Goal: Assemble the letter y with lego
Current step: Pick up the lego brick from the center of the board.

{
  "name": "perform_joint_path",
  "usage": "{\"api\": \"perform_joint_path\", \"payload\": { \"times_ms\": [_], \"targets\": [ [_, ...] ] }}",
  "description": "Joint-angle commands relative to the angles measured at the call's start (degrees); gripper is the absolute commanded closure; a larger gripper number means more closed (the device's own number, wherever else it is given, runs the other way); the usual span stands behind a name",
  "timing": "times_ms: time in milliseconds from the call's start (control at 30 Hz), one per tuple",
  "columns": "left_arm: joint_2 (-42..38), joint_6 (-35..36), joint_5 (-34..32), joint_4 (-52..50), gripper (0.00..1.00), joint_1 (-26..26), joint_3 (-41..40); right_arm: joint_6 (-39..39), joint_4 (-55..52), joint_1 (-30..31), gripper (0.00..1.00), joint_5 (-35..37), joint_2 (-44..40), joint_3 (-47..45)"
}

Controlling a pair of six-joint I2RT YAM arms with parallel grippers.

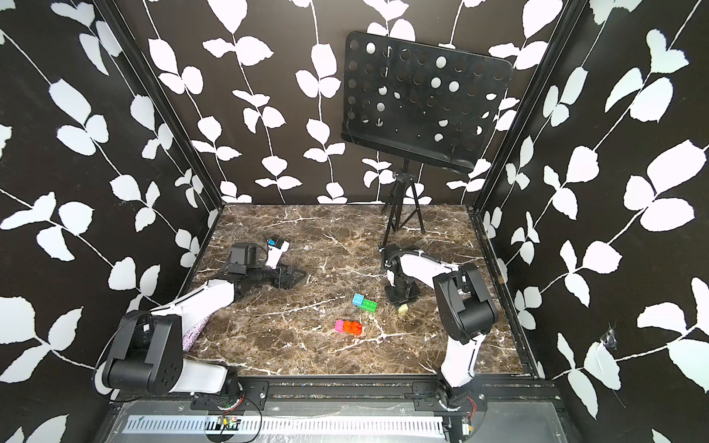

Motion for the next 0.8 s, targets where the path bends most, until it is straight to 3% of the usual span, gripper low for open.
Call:
{"api": "perform_joint_path", "payload": {
  "times_ms": [0,400,767],
  "targets": [
    [-0.7,0.7,0.0,-0.1,0.11,-0.2,-0.4,-5.2,-1.1,0.7,0.71,0.3,-4.4,0.9],
    [-1.0,2.7,-1.2,-2.2,0.1,-0.1,0.7,-35.1,-0.5,12.3,0.74,4.5,-6.6,2.7],
    [-1.2,2.7,-5.2,-2.9,0.1,0.6,0.9,-38.6,-1.2,14.1,0.75,2.6,0.4,7.9]
  ]
}}
